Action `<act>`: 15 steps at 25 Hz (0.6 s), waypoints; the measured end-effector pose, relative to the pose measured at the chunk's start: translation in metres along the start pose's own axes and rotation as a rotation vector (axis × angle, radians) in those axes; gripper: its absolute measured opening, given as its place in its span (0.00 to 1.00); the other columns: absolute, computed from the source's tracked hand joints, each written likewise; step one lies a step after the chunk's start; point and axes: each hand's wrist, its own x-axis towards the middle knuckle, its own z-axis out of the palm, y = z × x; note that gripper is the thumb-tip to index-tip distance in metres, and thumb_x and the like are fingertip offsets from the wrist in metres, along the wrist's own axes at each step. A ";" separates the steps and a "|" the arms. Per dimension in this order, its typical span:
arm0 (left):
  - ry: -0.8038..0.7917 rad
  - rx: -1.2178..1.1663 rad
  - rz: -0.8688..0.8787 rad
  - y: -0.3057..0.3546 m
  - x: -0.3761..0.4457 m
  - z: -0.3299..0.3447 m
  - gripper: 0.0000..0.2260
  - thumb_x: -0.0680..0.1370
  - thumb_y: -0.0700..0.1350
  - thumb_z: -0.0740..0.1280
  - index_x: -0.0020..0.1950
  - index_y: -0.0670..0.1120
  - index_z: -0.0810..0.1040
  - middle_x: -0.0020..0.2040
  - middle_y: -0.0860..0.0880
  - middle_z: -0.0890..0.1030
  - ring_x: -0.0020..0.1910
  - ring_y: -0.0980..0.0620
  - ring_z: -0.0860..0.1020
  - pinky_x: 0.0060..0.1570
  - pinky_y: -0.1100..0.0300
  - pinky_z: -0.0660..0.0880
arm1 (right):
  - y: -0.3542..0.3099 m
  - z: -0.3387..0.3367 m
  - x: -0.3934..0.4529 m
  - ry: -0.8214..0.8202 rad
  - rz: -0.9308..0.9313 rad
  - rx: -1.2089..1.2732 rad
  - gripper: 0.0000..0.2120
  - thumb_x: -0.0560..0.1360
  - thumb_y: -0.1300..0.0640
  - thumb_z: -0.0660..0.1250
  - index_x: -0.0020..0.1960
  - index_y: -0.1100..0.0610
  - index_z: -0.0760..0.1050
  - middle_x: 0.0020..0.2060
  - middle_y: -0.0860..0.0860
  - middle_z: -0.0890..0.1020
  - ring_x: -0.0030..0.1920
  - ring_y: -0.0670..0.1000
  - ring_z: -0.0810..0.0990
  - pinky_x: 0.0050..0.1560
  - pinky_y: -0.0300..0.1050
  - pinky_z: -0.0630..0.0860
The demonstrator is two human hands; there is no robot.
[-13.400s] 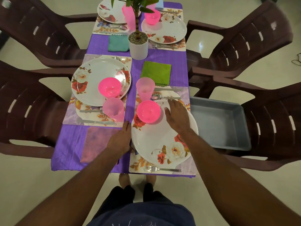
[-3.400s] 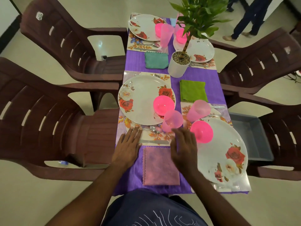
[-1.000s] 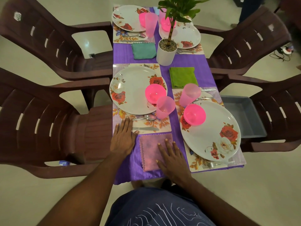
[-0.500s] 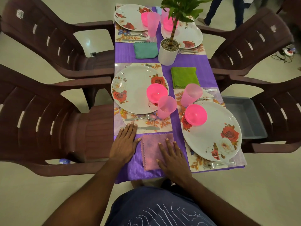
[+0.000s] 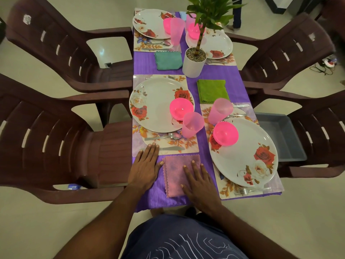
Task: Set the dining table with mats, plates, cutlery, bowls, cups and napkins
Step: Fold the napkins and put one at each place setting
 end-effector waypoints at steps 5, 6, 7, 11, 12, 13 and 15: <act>-0.004 0.009 0.008 0.000 0.001 0.000 0.32 0.85 0.64 0.40 0.84 0.48 0.44 0.83 0.51 0.46 0.82 0.52 0.45 0.80 0.50 0.47 | 0.002 0.005 0.003 0.006 0.003 0.019 0.35 0.81 0.31 0.40 0.81 0.43 0.33 0.80 0.51 0.33 0.81 0.60 0.37 0.80 0.62 0.47; 0.002 0.002 0.010 0.000 0.001 0.000 0.32 0.84 0.65 0.40 0.84 0.48 0.45 0.83 0.51 0.46 0.82 0.52 0.45 0.80 0.49 0.48 | 0.002 0.005 0.003 0.000 0.008 0.016 0.35 0.80 0.31 0.40 0.81 0.43 0.33 0.80 0.51 0.34 0.81 0.60 0.37 0.80 0.62 0.48; 0.008 -0.007 0.014 0.000 0.001 0.000 0.32 0.84 0.65 0.39 0.84 0.48 0.45 0.83 0.51 0.46 0.82 0.52 0.45 0.80 0.49 0.49 | 0.002 0.005 0.004 -0.002 0.012 0.010 0.35 0.80 0.31 0.40 0.81 0.43 0.32 0.81 0.51 0.34 0.81 0.60 0.38 0.80 0.62 0.48; 0.025 -0.024 0.035 -0.004 0.000 0.001 0.32 0.84 0.65 0.39 0.84 0.48 0.45 0.83 0.51 0.47 0.82 0.52 0.46 0.80 0.48 0.51 | 0.001 0.003 0.002 0.007 -0.003 -0.001 0.35 0.80 0.30 0.37 0.80 0.43 0.31 0.80 0.51 0.33 0.81 0.60 0.36 0.80 0.61 0.47; 0.036 -0.036 0.031 -0.004 0.000 0.000 0.32 0.84 0.65 0.40 0.84 0.49 0.46 0.83 0.51 0.48 0.82 0.52 0.47 0.80 0.49 0.51 | 0.002 0.004 0.001 0.005 -0.007 0.001 0.35 0.79 0.30 0.35 0.80 0.43 0.31 0.80 0.51 0.33 0.80 0.59 0.36 0.80 0.60 0.46; 0.049 -0.049 0.022 -0.005 0.001 -0.001 0.32 0.85 0.65 0.41 0.84 0.49 0.47 0.83 0.51 0.49 0.82 0.52 0.48 0.80 0.50 0.51 | 0.002 0.005 0.000 0.009 -0.006 0.007 0.35 0.78 0.29 0.33 0.80 0.43 0.31 0.80 0.51 0.33 0.80 0.60 0.36 0.80 0.60 0.46; 0.080 -0.053 0.015 -0.009 0.005 -0.006 0.31 0.85 0.63 0.41 0.84 0.49 0.49 0.83 0.51 0.51 0.82 0.52 0.50 0.81 0.50 0.50 | 0.001 0.004 0.001 0.037 0.000 0.025 0.35 0.79 0.30 0.34 0.81 0.44 0.34 0.80 0.52 0.35 0.80 0.60 0.38 0.80 0.61 0.49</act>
